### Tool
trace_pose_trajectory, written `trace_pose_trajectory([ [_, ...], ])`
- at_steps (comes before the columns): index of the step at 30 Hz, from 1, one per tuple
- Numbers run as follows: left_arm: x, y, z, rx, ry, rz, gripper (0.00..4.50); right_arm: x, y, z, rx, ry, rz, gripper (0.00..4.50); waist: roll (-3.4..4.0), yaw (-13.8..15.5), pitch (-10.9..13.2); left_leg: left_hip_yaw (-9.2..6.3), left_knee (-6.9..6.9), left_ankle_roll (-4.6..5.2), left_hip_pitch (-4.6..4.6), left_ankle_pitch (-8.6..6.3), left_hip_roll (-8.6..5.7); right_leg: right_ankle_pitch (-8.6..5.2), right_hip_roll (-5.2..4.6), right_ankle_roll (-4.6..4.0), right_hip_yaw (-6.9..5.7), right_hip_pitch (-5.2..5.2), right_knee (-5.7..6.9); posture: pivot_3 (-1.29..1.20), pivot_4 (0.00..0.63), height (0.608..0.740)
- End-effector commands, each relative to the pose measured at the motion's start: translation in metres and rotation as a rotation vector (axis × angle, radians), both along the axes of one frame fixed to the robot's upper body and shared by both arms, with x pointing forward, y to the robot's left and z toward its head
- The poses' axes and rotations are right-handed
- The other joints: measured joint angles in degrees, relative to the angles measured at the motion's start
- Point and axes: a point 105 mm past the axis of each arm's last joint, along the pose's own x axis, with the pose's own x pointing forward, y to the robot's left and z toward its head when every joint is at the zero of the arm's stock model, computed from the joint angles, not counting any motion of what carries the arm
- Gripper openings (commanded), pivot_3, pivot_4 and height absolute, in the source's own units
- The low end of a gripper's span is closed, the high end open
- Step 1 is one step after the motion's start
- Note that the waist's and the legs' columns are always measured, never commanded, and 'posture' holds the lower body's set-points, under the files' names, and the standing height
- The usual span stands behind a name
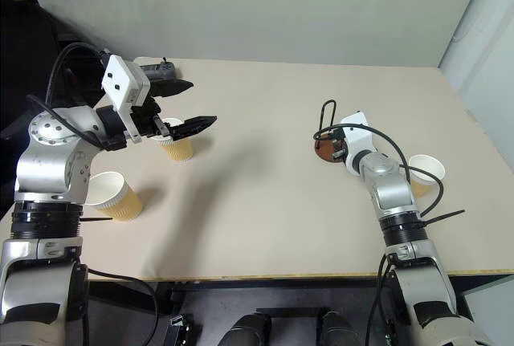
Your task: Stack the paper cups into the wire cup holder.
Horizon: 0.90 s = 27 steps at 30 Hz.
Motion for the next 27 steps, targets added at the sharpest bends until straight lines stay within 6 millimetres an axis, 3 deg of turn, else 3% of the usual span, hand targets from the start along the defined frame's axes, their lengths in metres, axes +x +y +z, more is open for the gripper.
trace_pose_trajectory([
  [1,-0.005,0.000,0.017,0.018,-0.064,-0.001,4.48,0.002,-0.002,0.021,0.019,-0.067,-0.009,1.30,0.00,0.0,0.0,0.00,0.00,0.00,0.00,0.00,0.00,0.00,0.00,0.00,0.00,0.00,0.00,0.00,0.150,0.740],
  [6,-0.005,0.000,0.016,0.017,-0.063,-0.002,4.50,0.002,-0.001,0.020,0.042,-0.051,-0.004,0.03,0.00,0.0,0.0,0.00,0.00,-0.01,0.00,-0.01,0.00,0.00,0.00,0.00,0.00,0.00,0.00,0.00,0.150,0.740],
  [17,-0.004,0.000,0.016,0.016,-0.063,-0.001,4.50,0.000,0.002,0.017,0.048,-0.006,0.047,0.03,0.00,0.0,0.0,0.01,0.00,-0.02,0.00,-0.01,0.01,0.01,0.00,-0.01,0.00,0.00,0.00,0.00,0.150,0.740],
  [27,-0.001,0.000,0.015,0.021,-0.053,-0.010,4.50,-0.022,0.013,0.016,0.001,0.139,0.355,0.03,0.00,-0.1,0.0,0.04,0.00,-0.01,0.00,0.00,0.01,0.00,0.00,-0.01,0.00,0.01,-0.01,0.00,0.150,0.740],
])
